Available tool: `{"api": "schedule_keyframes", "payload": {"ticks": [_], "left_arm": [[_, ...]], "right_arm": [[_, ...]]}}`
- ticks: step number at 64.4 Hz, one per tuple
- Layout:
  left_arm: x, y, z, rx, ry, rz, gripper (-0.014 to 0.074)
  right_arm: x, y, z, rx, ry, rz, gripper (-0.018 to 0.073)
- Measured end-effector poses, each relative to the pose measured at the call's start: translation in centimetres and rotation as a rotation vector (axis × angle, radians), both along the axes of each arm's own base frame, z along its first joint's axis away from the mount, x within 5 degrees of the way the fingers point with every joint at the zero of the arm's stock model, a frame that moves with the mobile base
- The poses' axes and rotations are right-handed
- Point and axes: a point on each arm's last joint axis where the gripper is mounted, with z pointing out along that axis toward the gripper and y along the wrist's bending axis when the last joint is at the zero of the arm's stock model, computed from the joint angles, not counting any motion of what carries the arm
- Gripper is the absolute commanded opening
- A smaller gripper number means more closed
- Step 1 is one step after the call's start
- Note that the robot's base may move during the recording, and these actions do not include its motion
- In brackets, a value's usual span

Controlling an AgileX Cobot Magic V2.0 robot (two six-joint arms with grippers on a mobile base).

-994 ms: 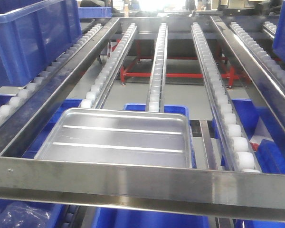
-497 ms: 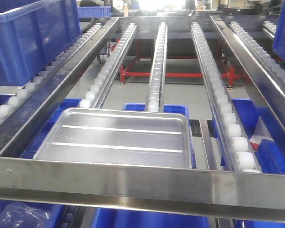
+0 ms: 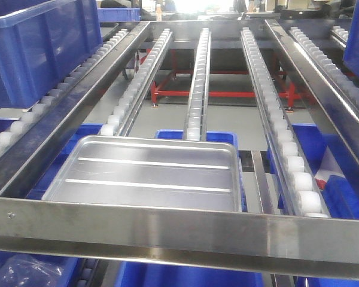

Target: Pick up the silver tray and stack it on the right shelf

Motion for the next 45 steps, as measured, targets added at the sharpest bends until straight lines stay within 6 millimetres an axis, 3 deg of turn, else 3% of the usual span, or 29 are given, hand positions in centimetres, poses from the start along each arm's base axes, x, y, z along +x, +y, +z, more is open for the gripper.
{"api": "schedule_keyframes", "payload": {"ticks": [9, 22, 27, 36, 40, 45], "left_arm": [[2.3, -0.9, -0.7, 0.065, 0.168, -0.103, -0.0099], [3.8, -3.5, -0.4, 0.137, 0.205, -0.320, -0.0093], [4.2, -4.5, 0.0, 0.154, 0.225, -0.391, -0.0010], [5.9, -6.2, 0.3, 0.139, 0.293, -0.461, 0.0296], [6.7, -6.8, 0.5, 0.108, 0.313, -0.469, 0.0346], [8.1, -7.3, 0.4, 0.085, 0.327, -0.466, 0.0338]], "right_arm": [[2.5, 1.8, 0.5, -0.017, 0.112, 0.132, 0.0426], [5.3, 6.3, -0.5, -0.051, 0.310, 0.359, 0.0437], [6.3, 8.4, -1.2, -0.067, 0.381, 0.437, 0.0437], [8.0, 11.2, -2.4, -0.098, 0.476, 0.499, 0.0437], [8.7, 11.8, -3.2, -0.114, 0.514, 0.503, 0.0437], [9.5, 12.6, -4.1, -0.077, 0.577, 0.494, 0.0437]]}}
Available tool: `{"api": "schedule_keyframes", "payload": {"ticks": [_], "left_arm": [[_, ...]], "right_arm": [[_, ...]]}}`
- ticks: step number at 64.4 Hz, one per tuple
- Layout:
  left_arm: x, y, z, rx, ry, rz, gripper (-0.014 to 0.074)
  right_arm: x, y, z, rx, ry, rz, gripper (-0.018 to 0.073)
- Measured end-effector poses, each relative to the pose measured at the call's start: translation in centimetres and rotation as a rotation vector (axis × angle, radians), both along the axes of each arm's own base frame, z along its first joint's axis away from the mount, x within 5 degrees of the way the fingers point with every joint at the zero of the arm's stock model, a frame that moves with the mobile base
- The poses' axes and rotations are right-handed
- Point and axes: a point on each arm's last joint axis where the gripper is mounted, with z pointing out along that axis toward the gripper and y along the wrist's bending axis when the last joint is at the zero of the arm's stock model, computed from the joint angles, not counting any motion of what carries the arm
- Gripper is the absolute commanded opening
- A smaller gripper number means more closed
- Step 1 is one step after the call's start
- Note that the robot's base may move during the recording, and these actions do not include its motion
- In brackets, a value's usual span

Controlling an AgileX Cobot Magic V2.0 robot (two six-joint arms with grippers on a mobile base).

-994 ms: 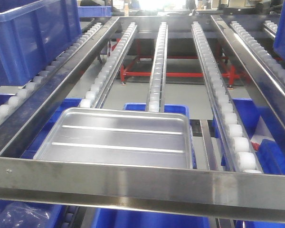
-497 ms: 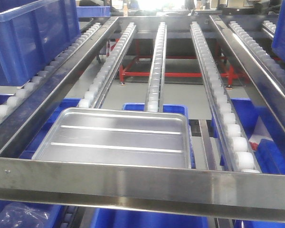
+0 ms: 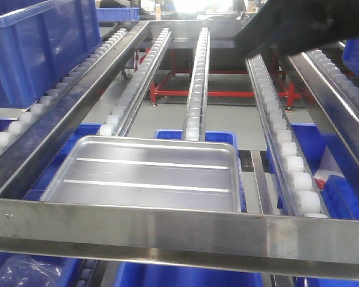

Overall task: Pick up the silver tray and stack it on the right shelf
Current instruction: 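Lower both grippers onto the short edges of the silver tray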

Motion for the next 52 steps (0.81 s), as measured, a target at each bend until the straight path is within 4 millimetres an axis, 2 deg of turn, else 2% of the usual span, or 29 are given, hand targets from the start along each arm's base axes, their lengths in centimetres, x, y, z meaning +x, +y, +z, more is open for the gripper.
{"api": "schedule_keyframes", "payload": {"ticks": [8, 17, 26, 32, 39, 46, 52], "left_arm": [[1.7, -0.6, -1.1, -0.001, 0.033, 0.016, 0.0338], [3.5, -1.8, -2.7, 0.037, 0.136, -0.017, 0.0338], [5.5, -3.2, -3.7, 0.087, 0.240, -0.061, 0.0335], [7.5, -3.4, -4.4, 0.155, 0.294, -0.031, 0.0335], [9.4, -3.3, -5.0, 0.237, 0.331, 0.053, 0.0335], [10.9, -3.4, -5.5, 0.248, 0.363, 0.130, 0.0335], [11.8, -4.5, -5.8, 0.243, 0.374, 0.134, 0.0335]], "right_arm": [[0.8, 0.9, -0.1, 0.074, 0.141, -0.052, 0.0437], [2.1, 2.2, 0.1, 0.041, 0.257, -0.054, 0.0435], [4.3, 3.6, -0.4, -0.009, 0.379, -0.074, 0.0435], [5.9, 3.9, -0.9, -0.028, 0.471, -0.129, 0.0435], [7.9, 4.1, -2.3, -0.107, 0.534, -0.205, 0.0435], [9.4, 4.2, -3.4, -0.168, 0.561, -0.298, 0.0435], [10.5, 4.5, -4.8, -0.192, 0.584, -0.363, 0.0435]]}}
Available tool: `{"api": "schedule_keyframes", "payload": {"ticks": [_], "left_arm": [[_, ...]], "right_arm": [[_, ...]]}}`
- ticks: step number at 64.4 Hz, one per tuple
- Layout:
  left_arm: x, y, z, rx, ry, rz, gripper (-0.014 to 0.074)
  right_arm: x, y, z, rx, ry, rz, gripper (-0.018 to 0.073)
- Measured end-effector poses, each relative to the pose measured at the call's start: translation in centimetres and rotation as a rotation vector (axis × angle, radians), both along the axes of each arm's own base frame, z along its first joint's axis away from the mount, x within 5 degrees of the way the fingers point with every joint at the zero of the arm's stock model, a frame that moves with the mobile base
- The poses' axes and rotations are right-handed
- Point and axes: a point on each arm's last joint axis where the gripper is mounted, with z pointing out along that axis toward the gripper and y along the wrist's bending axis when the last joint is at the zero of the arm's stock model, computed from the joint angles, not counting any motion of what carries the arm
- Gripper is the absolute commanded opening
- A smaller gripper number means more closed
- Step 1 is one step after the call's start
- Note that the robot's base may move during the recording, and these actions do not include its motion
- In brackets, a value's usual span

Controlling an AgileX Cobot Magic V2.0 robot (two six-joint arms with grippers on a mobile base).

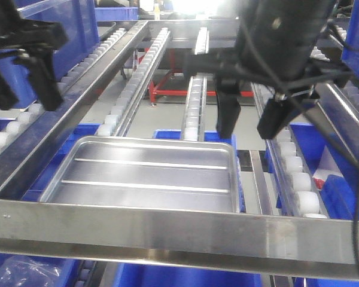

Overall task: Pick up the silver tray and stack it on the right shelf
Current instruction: 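Lower both grippers onto the short edges of the silver tray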

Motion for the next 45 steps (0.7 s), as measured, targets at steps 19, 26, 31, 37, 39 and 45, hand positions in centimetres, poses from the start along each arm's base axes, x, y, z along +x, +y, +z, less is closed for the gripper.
{"api": "schedule_keyframes", "payload": {"ticks": [19, 26, 31, 37, 39, 45], "left_arm": [[1.5, -2.4, -4.1, 0.016, 0.100, 0.033, 0.0335], [2.0, -2.6, -5.5, 0.026, 0.127, 0.047, 0.0335], [2.3, -2.7, -6.2, 0.030, 0.136, 0.053, 0.0335], [2.5, -2.8, -6.8, 0.030, 0.139, 0.057, 0.0335], [2.6, -2.9, -7.0, 0.030, 0.138, 0.058, 0.0335], [2.9, -3.0, -7.6, 0.032, 0.143, 0.060, 0.0335]], "right_arm": [[1.2, 0.7, -2.9, -0.025, 0.054, -0.034, 0.0435], [1.5, 0.9, -3.8, -0.032, 0.066, -0.032, 0.0435], [1.6, 1.0, -4.4, -0.038, 0.075, -0.031, 0.0435], [1.7, 1.0, -4.8, -0.043, 0.082, -0.031, 0.0435], [1.7, 1.1, -4.9, -0.045, 0.086, -0.031, 0.0435], [1.9, 1.2, -5.5, -0.050, 0.094, -0.030, 0.0435]]}}
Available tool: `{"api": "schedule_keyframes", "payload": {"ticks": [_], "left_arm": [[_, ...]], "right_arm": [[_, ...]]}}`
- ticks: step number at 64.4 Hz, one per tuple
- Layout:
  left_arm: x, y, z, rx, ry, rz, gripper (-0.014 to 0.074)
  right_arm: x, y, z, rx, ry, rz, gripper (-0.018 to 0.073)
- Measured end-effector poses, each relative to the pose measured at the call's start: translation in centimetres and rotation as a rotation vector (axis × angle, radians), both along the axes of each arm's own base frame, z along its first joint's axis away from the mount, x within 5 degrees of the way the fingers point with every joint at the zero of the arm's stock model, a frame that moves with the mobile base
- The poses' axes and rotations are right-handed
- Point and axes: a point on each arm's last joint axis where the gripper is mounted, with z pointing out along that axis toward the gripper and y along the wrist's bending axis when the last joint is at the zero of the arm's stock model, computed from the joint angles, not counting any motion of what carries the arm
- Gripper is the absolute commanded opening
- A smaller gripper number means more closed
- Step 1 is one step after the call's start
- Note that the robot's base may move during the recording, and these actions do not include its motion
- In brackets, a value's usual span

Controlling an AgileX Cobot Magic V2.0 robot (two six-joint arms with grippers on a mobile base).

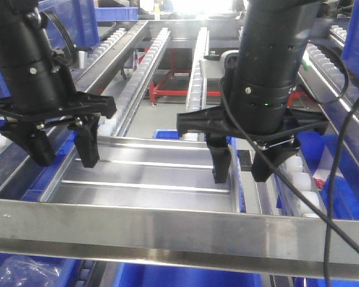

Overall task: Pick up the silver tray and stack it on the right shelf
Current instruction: 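Lower both grippers onto the short edges of the silver tray, then close both grippers on the tray edges and lift it off the shelf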

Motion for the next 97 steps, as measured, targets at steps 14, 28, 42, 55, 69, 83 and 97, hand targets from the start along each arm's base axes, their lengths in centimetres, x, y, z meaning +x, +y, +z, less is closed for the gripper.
{"api": "schedule_keyframes", "payload": {"ticks": [14, 28, 42, 55, 69, 83, 97], "left_arm": [[0.2, -0.1, -1.2, 0.012, 0.025, 0.000, 0.0314], [0.3, -0.1, -1.3, 0.019, 0.021, -0.004, 0.0130], [0.4, 0.3, -1.4, 0.063, 0.014, -0.026, -0.0105], [0.7, 0.1, -1.0, 0.042, -0.004, 0.001, -0.0094], [1.3, -0.2, 1.7, 0.025, -0.025, 0.021, -0.0094], [-0.4, 0.2, 7.4, -0.021, -0.096, 0.039, -0.0094], [-4.3, -0.2, 12.0, -0.023, -0.159, 0.038, -0.0094]], "right_arm": [[0.4, 0.3, -1.1, -0.007, 0.013, 0.002, 0.0414], [0.6, 0.5, -0.9, 0.014, -0.010, 0.002, 0.0112], [0.7, 0.3, -0.9, 0.012, -0.013, -0.004, 0.0057], [0.8, 0.3, -0.5, 0.000, 0.005, -0.019, 0.0057], [0.6, 0.1, 2.1, -0.001, -0.003, -0.032, 0.0057], [-1.5, -1.3, 7.7, 0.039, -0.072, -0.046, 0.0057], [-4.9, -2.7, 12.8, 0.074, -0.130, -0.036, 0.0057]]}}
